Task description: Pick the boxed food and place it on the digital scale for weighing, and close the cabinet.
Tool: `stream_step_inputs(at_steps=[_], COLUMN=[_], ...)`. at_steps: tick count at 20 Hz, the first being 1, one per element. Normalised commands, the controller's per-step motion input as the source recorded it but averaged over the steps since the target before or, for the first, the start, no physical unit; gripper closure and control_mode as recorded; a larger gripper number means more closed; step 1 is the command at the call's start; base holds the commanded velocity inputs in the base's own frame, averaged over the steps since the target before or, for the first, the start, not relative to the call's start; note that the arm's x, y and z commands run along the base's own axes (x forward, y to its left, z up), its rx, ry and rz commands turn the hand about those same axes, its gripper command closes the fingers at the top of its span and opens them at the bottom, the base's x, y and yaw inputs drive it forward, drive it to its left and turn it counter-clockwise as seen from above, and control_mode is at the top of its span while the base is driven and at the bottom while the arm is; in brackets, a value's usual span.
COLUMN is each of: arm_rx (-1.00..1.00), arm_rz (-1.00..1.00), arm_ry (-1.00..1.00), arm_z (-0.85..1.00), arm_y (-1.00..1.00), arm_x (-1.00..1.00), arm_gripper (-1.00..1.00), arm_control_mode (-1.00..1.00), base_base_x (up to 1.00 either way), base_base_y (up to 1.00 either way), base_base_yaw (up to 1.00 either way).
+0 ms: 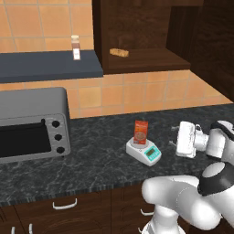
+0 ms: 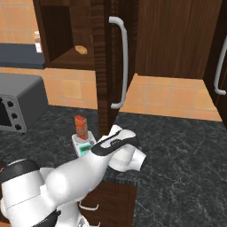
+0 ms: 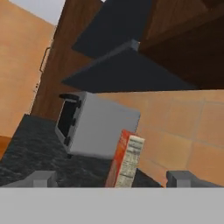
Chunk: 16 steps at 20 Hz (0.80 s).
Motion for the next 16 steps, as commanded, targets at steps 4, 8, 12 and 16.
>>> stream_step_inputs(at_steps=[4, 8, 12, 16], arm_rx=[0.10, 0.07, 0.00, -0.09], arm_rz=[-0.03, -0.07, -0.09, -0.18], arm_ry=[-0.23, -0.16, -0.11, -0.15], arm_z=[0.09, 0.44, 0.47, 0.36], arm_y=[-0.51, -0.73, -0.75, -0.64], arm_x=[-0.57, -0.47, -0.32, -0.14], arm_gripper=[-1.00, -1.00, -1.00, -1.00], arm_control_mode=[-1.00, -1.00, -1.00, -1.00], base_base_x=[0.00, 0.00, 0.00, 0.00], base_base_y=[0.00, 0.00, 0.00, 0.00], base_base_yaw=[0.00, 0.00, 0.00, 0.00])
